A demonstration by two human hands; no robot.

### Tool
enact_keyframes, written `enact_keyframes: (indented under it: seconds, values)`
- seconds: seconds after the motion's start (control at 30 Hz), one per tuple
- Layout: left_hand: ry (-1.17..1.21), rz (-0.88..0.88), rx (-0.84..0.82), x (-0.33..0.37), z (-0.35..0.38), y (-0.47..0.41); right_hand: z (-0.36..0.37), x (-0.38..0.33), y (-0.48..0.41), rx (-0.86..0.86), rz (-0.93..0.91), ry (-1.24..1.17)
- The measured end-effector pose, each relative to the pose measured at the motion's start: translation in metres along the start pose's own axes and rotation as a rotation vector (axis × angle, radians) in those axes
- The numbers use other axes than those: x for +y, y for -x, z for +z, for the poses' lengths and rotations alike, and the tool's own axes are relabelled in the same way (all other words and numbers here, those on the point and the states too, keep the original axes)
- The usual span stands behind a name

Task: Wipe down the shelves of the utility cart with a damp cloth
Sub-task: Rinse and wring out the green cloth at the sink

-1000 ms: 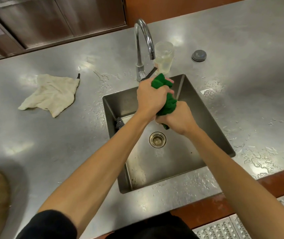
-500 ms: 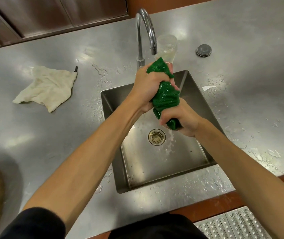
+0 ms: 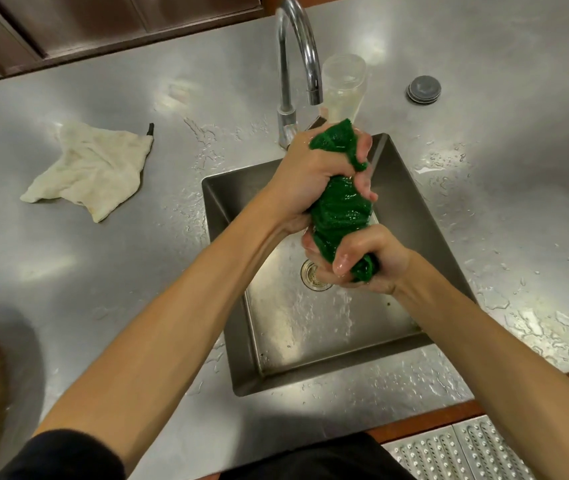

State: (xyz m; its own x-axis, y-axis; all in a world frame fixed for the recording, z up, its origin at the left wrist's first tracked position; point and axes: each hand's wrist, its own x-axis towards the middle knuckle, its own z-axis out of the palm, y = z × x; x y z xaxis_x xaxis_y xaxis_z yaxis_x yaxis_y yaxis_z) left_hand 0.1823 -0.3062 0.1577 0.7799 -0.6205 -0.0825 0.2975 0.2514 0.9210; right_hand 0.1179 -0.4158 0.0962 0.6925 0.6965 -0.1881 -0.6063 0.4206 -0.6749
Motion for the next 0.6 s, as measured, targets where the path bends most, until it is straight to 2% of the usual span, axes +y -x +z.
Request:
enact_keyframes:
  seconds: [0.1,0.2,0.27,0.4,0.6]
  values:
    - [0.012,-0.024,0.04,-0.007,-0.007,-0.001,-0.003,0.002,0.001,0.078,0.056,0.114]
    - [0.042,-0.051,0.134,-0.017,-0.013,0.003,-0.003,-0.003,0.006,0.299,0.123,0.477]
    - [0.069,-0.07,0.238,-0.023,-0.017,0.007,-0.002,-0.006,0.009,0.383,0.104,0.669]
    - [0.092,-0.105,0.376,-0.023,-0.02,0.017,0.0,-0.003,0.018,0.485,0.025,0.614]
    - [0.062,-0.09,0.416,-0.016,-0.022,0.039,0.012,0.002,0.036,0.701,-0.203,0.644]
